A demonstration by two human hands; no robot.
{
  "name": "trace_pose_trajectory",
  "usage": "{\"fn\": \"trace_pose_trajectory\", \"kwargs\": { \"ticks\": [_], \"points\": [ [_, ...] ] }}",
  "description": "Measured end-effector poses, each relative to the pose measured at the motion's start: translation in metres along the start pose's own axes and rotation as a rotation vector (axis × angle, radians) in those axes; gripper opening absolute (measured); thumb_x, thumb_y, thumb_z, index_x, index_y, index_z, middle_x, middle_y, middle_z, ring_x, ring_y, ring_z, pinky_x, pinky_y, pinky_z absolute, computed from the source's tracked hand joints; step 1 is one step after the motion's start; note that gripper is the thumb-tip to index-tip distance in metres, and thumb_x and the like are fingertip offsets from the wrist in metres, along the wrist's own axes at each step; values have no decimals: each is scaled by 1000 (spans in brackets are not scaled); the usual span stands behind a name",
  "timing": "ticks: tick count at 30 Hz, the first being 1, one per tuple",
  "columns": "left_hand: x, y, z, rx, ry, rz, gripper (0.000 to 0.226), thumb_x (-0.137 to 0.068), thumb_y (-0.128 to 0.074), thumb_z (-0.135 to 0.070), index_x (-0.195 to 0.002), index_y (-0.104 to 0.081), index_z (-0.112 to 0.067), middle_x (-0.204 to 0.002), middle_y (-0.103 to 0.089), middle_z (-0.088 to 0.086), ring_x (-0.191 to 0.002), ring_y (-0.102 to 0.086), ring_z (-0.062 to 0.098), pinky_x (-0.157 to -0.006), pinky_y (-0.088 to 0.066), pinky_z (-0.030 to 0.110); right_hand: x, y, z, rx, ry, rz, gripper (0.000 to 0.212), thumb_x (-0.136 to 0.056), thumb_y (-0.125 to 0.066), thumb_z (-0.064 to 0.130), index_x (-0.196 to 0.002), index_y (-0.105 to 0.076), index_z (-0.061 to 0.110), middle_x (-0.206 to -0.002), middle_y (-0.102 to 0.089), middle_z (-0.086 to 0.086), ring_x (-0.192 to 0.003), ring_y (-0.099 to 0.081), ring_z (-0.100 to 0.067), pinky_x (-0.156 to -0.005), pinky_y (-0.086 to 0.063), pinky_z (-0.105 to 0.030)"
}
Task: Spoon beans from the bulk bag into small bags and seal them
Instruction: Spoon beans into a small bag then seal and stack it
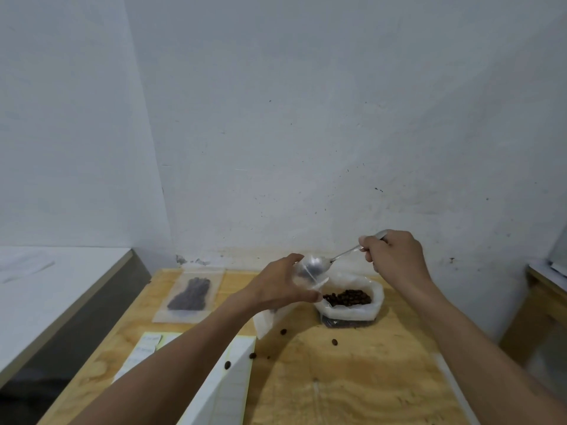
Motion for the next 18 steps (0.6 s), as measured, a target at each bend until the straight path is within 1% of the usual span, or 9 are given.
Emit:
{"fn": "trace_pose_trajectory", "kwargs": {
  "ticks": [3,5,9,11,13,14,15,17,18],
  "points": [
    [-1,0,-1,38,13,-17,92,-77,-82,-52,-151,-38,-17,-141,-55,-1,-124,-55,18,-88,-46,27,1,5,10,126,104,-85,33,-94,-59,35,-75,-69,11,-69,-70,-4,-68,-64,-24,-66,-51,-37],
    [0,3,-1,95,31,-52,90,-78,-82,-50,-150,-39,-18,-136,-56,-2,-113,-55,14,-82,-45,23,0,15,10,154,130,-152,32,-95,-58,35,-76,-70,12,-69,-71,-4,-69,-65,-23,-66,-51,-37],
    [0,14,-1,283,132,-216,88,-79,-82,-51,-147,-39,-15,-117,-55,-12,-99,-55,10,-80,-44,23,3,32,-16,163,61,-179,28,-94,-60,33,-77,-71,13,-70,-70,-4,-70,-65,-24,-67,-52,-38],
    [-3,18,-1,406,185,-274,92,-74,-83,-57,-143,-41,-13,-107,-65,-8,-88,-65,12,-76,-52,27,8,31,-38,185,-5,-170,32,-93,-61,30,-74,-70,6,-68,-70,-13,-69,-66,-31,-63,-52,-39],
    [-7,19,0,540,219,-311,95,-67,-85,-62,-138,-44,-13,-106,-67,-3,-91,-68,14,-75,-55,31,13,25,-61,204,-66,-156,36,-91,-61,27,-74,-69,-3,-71,-69,-24,-70,-66,-40,-55,-45,-36],
    [-8,20,0,586,235,-315,95,-66,-86,-62,-137,-44,-14,-110,-65,-3,-97,-66,14,-75,-53,30,15,21,-70,201,-96,-145,36,-91,-61,27,-73,-69,-4,-72,-69,-25,-70,-66,-41,-53,-43,-35],
    [-8,19,-2,616,247,-312,96,-65,-86,-62,-137,-43,-14,-113,-62,-3,-101,-64,15,-76,-51,30,17,17,-76,206,-126,-128,35,-91,-62,27,-73,-70,-2,-72,-70,-23,-69,-67,-40,-54,-46,-36],
    [-9,19,-5,647,265,-300,98,-63,-86,-64,-135,-43,-14,-117,-60,-2,-107,-62,18,-80,-50,32,22,13,-81,268,-152,-118,30,-91,-63,31,-80,-70,5,-82,-74,-16,-73,-67,-33,-64,-55,-42],
    [-10,19,-6,653,273,-299,97,-62,-86,-66,-133,-44,-15,-118,-60,-1,-108,-61,18,-81,-50,33,25,12,-79,338,-138,-133,27,-90,-66,34,-94,-69,8,-98,-73,-14,-86,-67,-32,-73,-55,-44]
  ]
}}
Point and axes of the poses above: each hand's wrist, its own x-axis away from the middle knuckle, its own y-axis out of the back of the hand, z = x × y, the point moved 4 cm from there along -x, towards the middle knuckle
